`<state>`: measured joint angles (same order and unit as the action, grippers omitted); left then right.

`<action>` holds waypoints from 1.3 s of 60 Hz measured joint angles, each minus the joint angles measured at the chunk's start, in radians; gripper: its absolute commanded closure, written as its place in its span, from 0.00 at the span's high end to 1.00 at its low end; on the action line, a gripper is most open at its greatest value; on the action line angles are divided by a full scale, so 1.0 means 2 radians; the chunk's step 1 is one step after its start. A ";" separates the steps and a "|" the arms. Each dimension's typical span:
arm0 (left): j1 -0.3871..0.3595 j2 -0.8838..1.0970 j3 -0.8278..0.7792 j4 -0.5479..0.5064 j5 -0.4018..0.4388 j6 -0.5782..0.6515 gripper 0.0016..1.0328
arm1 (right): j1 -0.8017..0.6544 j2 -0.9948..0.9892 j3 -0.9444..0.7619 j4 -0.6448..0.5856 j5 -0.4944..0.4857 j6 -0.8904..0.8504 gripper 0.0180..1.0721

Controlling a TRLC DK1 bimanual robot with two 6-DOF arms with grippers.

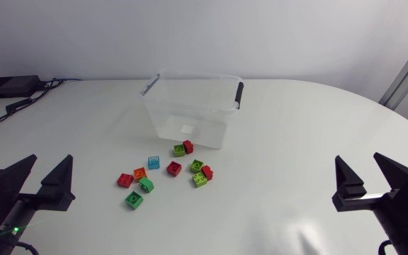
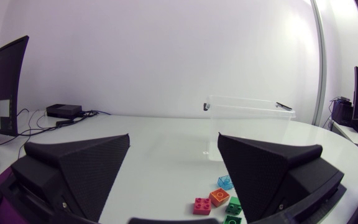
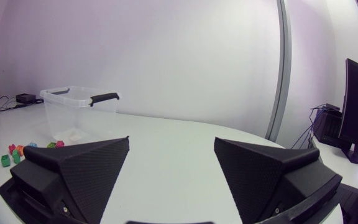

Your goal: Place the duplo bricks in the container

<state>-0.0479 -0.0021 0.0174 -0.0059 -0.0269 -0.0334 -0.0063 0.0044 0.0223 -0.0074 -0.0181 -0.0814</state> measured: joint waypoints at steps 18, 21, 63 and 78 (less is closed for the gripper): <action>0.006 0.000 0.000 0.000 0.000 0.001 0.95 | 0.000 0.000 0.000 0.000 0.000 0.000 0.94; 0.007 0.000 0.000 0.000 0.000 0.002 0.95 | 0.002 0.000 0.000 0.000 0.000 0.000 0.94; -0.004 0.133 0.199 -0.081 -0.003 0.003 0.93 | 0.062 0.131 0.110 -0.009 0.032 0.014 0.93; -0.038 0.348 0.305 -0.224 -0.015 0.039 0.93 | 0.095 0.257 0.163 -0.010 0.051 0.031 0.93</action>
<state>-0.1230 0.6945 0.6277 -0.4541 -0.0570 0.0456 0.1841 0.5175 0.3481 -0.0269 0.0834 -0.0189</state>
